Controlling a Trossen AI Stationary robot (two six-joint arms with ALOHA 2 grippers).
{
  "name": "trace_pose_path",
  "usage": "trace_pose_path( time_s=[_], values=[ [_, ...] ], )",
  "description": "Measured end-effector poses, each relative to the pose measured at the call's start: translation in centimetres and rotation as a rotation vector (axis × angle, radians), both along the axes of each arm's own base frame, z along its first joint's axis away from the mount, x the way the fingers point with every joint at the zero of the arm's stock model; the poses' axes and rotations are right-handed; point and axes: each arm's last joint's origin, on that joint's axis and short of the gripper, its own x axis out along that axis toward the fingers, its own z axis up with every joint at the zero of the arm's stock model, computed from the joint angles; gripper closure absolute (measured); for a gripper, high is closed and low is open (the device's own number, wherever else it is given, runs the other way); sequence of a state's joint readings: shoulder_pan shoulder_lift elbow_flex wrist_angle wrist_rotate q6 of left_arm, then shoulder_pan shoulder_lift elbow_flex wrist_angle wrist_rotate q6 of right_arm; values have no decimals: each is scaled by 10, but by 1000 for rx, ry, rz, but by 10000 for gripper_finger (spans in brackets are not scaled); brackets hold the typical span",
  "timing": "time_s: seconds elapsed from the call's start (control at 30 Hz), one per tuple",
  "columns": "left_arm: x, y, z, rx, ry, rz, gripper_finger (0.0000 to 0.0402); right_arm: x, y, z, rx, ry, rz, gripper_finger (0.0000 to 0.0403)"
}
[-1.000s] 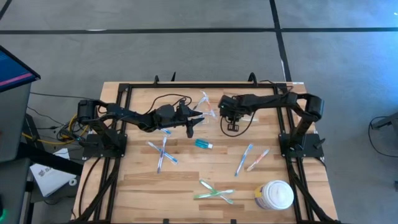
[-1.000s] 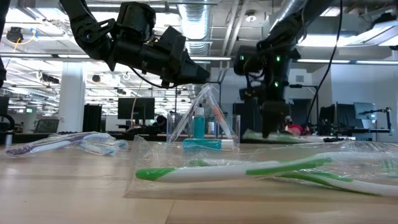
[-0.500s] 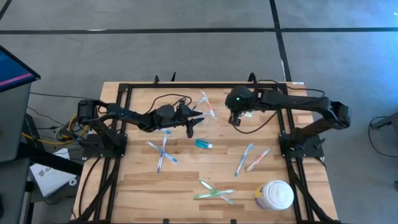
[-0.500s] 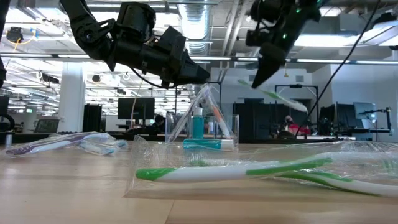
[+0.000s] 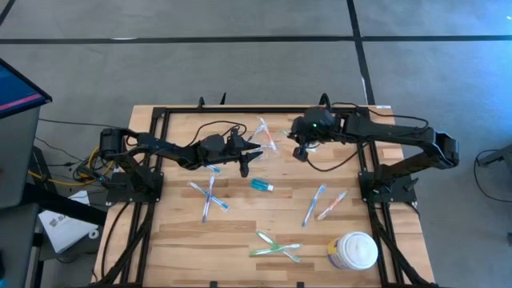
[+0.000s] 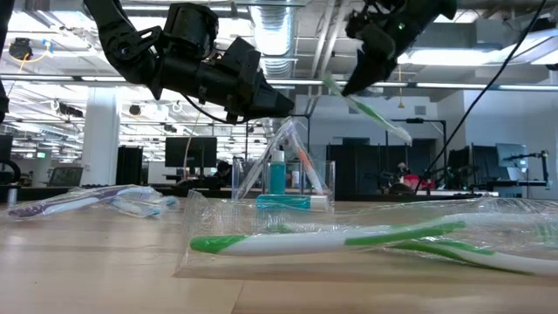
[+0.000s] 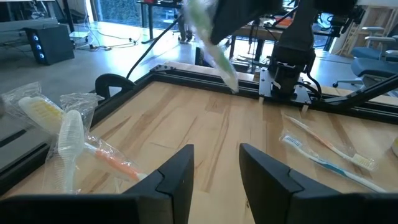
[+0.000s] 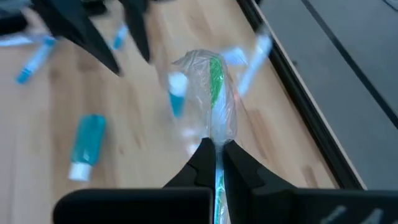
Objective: Pick & Place toothbrushing station
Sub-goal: Put the top green toothbrush into the transparent organizer
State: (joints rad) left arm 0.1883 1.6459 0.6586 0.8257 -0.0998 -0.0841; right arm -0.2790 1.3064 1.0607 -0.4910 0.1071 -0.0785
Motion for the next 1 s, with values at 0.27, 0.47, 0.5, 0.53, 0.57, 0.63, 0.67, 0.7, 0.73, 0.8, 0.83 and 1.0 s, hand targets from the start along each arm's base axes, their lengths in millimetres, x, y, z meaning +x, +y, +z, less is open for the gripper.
trace_pose_path(
  time_s=[0.27, 0.47, 0.5, 0.53, 0.57, 0.63, 0.67, 0.7, 0.73, 0.8, 0.83, 1.0],
  values=[
    [0, 0, 0, 0, 0, 0, 280, 9, 11, 10, -26, -117, 61, 403],
    [0, 0, 0, -1, -1, 0, 280, 12, 16, 21, -18, -225, 128, 403],
    [0, 0, 0, -2, -1, 0, 280, 12, 18, 24, -27, -249, 140, 403],
    [0, 0, 0, -5, -2, 1, 280, 12, 20, 27, -37, -262, 153, 403],
    [0, 0, 0, -16, -6, 1, 280, 12, 21, 28, -45, -269, 164, 403],
    [0, -1, 0, -54, -16, -14, 280, 13, 26, 30, -66, -285, 194, 403],
    [0, 0, 0, -65, -19, -24, 280, 14, 29, 32, -83, -293, 214, 403],
    [0, 0, 0, -79, -24, -36, 280, 15, 33, 33, -101, -302, 236, 403],
    [0, 0, 0, -86, -26, -47, 280, 16, 36, 34, -120, -315, 251, 403],
    [0, -1, 0, -89, -29, -60, 280, 18, 44, 37, -166, -332, 271, 403],
    [0, -1, 1, -90, -29, -61, 280, 19, 49, 38, -197, -335, 285, 403],
    [1, -2, 1, -130, -38, -83, 280, 21, 73, 40, -340, -311, 375, 403]
  ],
)
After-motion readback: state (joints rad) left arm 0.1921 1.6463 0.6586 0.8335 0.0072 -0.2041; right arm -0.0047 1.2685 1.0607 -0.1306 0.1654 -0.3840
